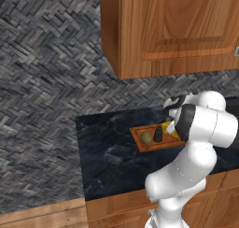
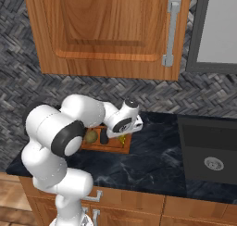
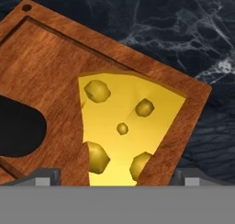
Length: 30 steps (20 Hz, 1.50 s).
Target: Retrieve the reheated potato from the microwave, then place the potato, cheese, and condiment on the cutting board.
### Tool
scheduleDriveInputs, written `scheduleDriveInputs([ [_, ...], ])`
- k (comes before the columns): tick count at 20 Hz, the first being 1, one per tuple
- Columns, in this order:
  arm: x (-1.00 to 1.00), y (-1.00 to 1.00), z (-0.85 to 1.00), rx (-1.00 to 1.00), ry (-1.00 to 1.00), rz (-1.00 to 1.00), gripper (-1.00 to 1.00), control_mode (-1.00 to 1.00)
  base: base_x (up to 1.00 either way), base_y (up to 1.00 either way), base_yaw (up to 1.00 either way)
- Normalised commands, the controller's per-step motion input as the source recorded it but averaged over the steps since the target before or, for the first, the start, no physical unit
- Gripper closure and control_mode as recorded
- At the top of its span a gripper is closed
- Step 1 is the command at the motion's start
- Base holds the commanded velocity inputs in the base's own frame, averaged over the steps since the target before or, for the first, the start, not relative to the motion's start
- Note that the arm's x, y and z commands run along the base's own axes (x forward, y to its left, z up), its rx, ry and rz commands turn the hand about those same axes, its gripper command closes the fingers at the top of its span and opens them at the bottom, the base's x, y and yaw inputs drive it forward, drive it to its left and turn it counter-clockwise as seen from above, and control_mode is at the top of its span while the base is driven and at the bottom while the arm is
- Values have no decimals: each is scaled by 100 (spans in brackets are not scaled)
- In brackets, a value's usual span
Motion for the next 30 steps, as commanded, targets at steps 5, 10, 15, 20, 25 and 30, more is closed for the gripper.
scheduleDriveInputs([
  [5,-9,0,30,6,0,0,-100,-100,0,0,0],
  [10,-29,-1,23,5,0,0,-100,-100,0,0,0],
  [15,-47,0,5,0,0,0,-100,-100,0,0,0],
  [20,-39,0,14,2,-1,0,-100,-100,0,0,0],
  [25,-34,-2,30,7,0,-4,-100,-100,0,0,0],
  [30,-45,-12,31,0,0,-15,-100,-100,0,0,0],
])
